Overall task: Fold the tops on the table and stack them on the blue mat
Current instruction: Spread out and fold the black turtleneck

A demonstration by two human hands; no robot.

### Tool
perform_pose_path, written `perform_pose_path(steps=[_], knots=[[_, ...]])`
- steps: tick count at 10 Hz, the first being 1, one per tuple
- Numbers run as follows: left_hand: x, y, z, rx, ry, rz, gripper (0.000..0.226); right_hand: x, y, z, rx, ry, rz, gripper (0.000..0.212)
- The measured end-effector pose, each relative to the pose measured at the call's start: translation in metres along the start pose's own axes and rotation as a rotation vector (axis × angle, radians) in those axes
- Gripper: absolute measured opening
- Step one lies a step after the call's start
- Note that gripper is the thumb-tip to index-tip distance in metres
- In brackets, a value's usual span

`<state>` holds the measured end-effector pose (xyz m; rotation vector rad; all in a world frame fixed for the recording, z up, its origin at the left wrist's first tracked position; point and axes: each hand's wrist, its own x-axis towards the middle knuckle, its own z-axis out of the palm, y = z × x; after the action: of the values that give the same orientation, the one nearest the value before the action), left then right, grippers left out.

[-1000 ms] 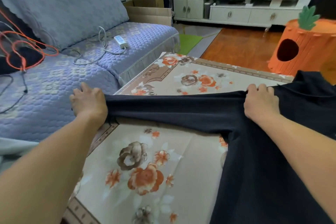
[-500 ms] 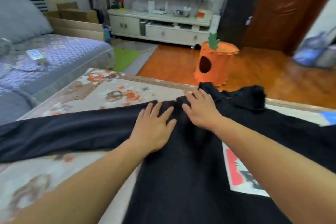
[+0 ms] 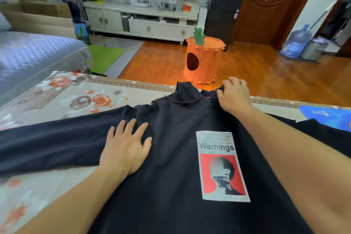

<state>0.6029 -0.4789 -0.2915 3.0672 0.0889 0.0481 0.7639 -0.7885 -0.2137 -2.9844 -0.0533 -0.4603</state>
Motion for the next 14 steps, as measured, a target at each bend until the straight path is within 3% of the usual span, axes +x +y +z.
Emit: perform_pose_path(steps=[1, 2, 3, 4, 5, 7, 9, 10, 11, 12, 13, 14], knots=[[0.000, 0.000, 0.000, -0.002, 0.001, -0.003, 0.062, 0.014, -0.045, 0.008, 0.021, -0.072, -0.143, 0.040], [0.001, 0.000, 0.000, -0.002, 0.004, -0.003, 0.062, 0.020, -0.078, 0.020, 0.213, -0.239, -0.033, 0.046], [0.001, 0.000, 0.000, -0.001, 0.009, 0.001, 0.062, 0.027, -0.090, 0.033, 0.232, -0.397, 0.124, 0.073], [0.001, 0.000, -0.001, 0.002, 0.011, 0.001, 0.063, 0.036, -0.086, 0.041, 0.247, -0.439, 0.181, 0.072], [-0.001, 0.001, 0.000, -0.003, 0.005, -0.004, 0.063, 0.036, -0.081, 0.039, 0.394, -0.447, 0.178, 0.032], [-0.001, 0.000, 0.000, 0.000, 0.008, -0.002, 0.062, 0.005, -0.075, 0.021, 0.516, -0.404, 0.024, 0.028], [0.000, 0.000, -0.001, 0.000, 0.002, 0.002, 0.062, -0.049, -0.081, -0.018, 0.841, -0.296, 0.001, 0.016], [-0.001, 0.001, -0.001, 0.010, 0.000, 0.011, 0.063, -0.095, -0.074, -0.039, 0.641, -0.373, -0.276, 0.027], [-0.002, 0.001, -0.003, -0.013, 0.028, 0.015, 0.060, -0.131, -0.059, -0.058, 0.095, -0.748, -0.537, 0.027], [-0.005, 0.000, -0.001, -0.012, 0.107, 0.017, 0.054, -0.119, -0.045, -0.074, 0.213, -0.562, -0.490, 0.014], [-0.005, 0.001, -0.005, 0.065, 0.204, 0.075, 0.048, -0.056, -0.021, -0.066, 0.315, -0.064, -0.095, 0.025], [0.015, 0.016, -0.024, 0.100, 0.328, 0.289, 0.040, -0.004, -0.003, -0.054, 0.141, -0.086, 0.130, 0.046]])
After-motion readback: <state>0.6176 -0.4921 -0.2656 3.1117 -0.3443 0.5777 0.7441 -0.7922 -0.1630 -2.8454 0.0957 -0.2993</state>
